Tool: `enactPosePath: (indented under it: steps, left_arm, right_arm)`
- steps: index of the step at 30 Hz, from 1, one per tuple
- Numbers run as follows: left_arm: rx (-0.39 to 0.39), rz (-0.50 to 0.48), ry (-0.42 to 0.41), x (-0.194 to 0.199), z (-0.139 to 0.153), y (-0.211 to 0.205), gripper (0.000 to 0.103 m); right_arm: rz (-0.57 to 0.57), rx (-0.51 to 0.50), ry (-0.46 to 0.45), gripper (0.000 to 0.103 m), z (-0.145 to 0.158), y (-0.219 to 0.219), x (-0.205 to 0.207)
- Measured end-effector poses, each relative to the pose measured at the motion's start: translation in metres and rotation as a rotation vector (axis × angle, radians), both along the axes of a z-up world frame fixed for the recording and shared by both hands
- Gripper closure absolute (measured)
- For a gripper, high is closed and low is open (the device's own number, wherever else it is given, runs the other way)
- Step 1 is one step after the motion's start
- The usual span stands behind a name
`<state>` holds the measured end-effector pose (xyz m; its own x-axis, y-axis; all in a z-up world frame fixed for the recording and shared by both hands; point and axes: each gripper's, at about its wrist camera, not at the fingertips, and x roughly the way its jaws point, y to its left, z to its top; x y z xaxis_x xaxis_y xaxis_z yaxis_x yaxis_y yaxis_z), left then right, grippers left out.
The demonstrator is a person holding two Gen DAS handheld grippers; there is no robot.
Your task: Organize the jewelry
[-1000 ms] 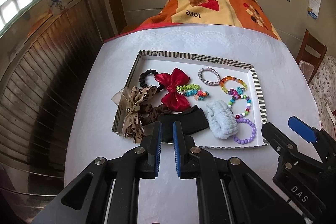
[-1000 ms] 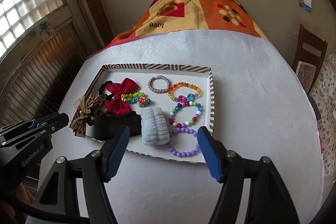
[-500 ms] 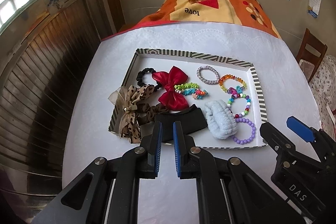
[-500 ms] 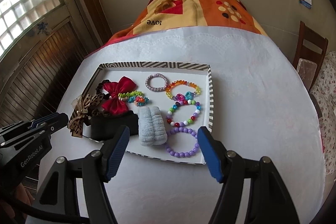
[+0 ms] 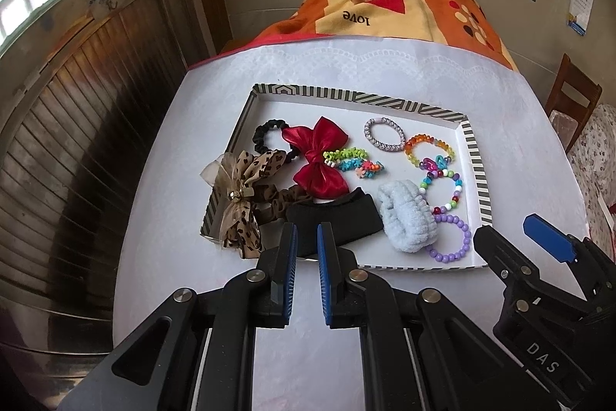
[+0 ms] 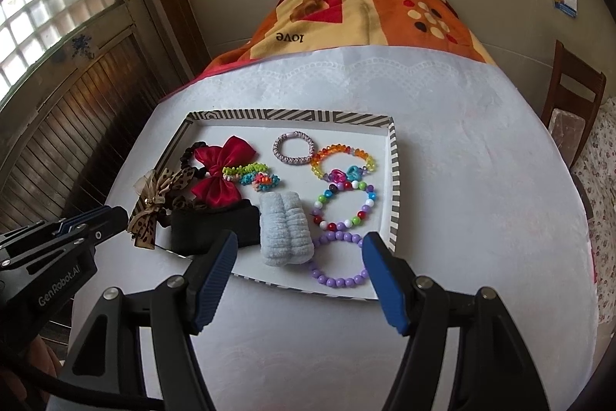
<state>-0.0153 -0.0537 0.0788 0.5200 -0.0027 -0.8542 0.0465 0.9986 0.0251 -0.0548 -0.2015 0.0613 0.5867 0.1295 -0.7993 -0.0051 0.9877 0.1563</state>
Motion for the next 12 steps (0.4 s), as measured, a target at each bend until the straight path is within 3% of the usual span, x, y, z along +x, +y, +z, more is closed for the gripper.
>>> enactPosePath:
  steps: [8,12]
  left_arm:
    - [-0.022,-0.027,-0.002,-0.003,-0.001,-0.003,0.101]
    - [-0.025,-0.043,0.0,-0.004,-0.002,-0.005,0.101]
  right_arm:
    - [0.003,0.007,-0.003,0.032,-0.003,-0.002,-0.004]
    - [-0.029,0.012,-0.012,0.032,-0.011,-0.025,-0.013]
